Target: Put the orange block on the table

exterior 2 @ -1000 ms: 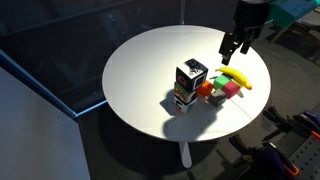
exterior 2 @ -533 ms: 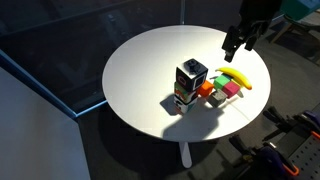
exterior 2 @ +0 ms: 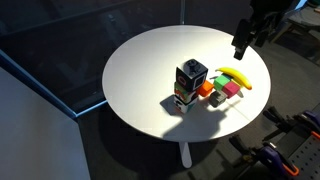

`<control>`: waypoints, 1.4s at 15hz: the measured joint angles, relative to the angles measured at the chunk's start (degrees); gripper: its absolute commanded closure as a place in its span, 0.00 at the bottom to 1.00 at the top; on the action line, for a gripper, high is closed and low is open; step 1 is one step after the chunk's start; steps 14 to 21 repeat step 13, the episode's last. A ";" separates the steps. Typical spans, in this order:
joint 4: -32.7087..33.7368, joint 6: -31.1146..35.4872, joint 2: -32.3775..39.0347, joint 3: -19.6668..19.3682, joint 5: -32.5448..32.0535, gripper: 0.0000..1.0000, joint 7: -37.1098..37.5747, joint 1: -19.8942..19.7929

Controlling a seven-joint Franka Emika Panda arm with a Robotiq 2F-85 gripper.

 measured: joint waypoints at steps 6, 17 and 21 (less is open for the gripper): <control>-0.01 -0.75 -0.24 0.00 0.00 0.00 -0.40 0.00; -0.01 -0.75 -0.22 0.00 0.00 0.00 -0.40 0.00; -0.01 -0.75 -0.22 0.00 0.00 0.00 -0.40 0.00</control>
